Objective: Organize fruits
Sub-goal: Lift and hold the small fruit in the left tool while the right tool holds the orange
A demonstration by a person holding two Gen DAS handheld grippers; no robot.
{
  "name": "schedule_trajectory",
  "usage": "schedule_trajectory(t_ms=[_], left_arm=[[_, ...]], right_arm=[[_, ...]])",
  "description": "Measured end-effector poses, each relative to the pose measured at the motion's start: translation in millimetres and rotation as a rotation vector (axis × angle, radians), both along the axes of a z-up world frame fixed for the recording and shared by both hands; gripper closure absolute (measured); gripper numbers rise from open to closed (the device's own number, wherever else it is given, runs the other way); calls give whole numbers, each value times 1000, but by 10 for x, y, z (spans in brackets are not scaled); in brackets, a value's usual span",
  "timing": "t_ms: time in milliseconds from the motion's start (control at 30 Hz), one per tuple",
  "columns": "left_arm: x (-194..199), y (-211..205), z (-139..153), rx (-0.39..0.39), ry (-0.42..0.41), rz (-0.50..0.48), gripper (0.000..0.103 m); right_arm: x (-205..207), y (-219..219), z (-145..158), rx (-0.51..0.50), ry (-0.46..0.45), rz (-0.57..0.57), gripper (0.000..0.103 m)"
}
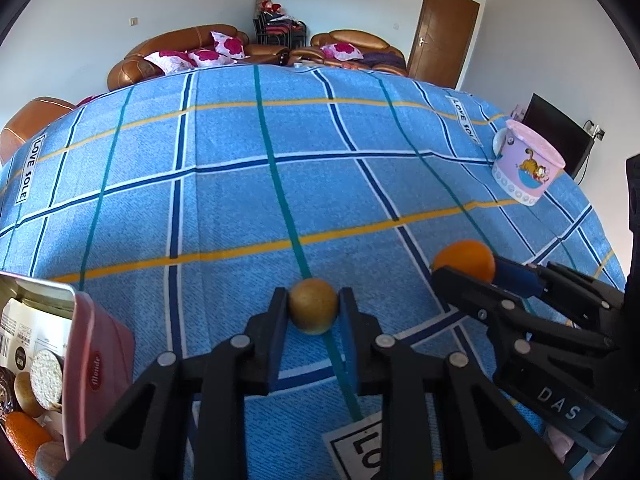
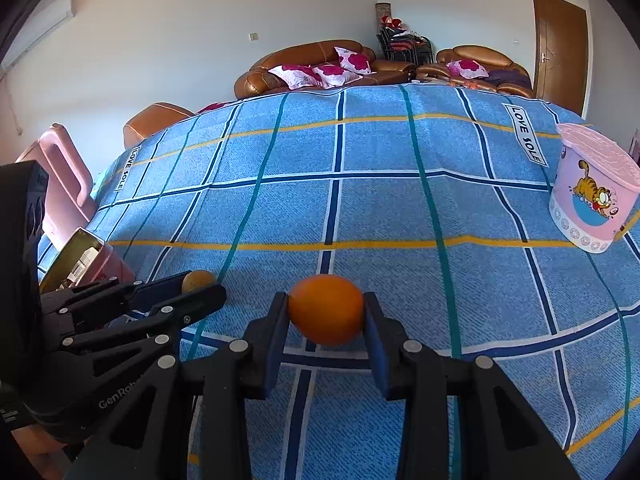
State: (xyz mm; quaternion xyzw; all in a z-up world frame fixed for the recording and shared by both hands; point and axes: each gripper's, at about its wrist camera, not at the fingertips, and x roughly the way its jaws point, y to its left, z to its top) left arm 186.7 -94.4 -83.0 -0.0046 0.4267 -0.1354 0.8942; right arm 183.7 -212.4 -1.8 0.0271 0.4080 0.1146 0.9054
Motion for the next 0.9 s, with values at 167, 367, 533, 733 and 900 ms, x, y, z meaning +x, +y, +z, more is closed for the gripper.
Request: schedule_trajectory(t_ms=[167, 367, 533, 733, 900], left_arm=[[-51, 24, 55, 0, -34, 10, 77], [-122, 51, 120, 1, -82, 19, 77], [-190, 104, 193, -10, -132, 37, 77], [-220, 93, 227, 0, -162, 42, 77], [-228, 96, 243, 0, -173, 49, 77]], right_arm=[[-36, 15, 35, 9, -25, 16, 65], [-79, 22, 67, 18, -50, 35, 65], [-136, 35, 122, 32, -90, 60, 65], [-181, 38, 151, 33, -117, 72, 65], [-195, 29, 167, 41, -133, 74, 65]])
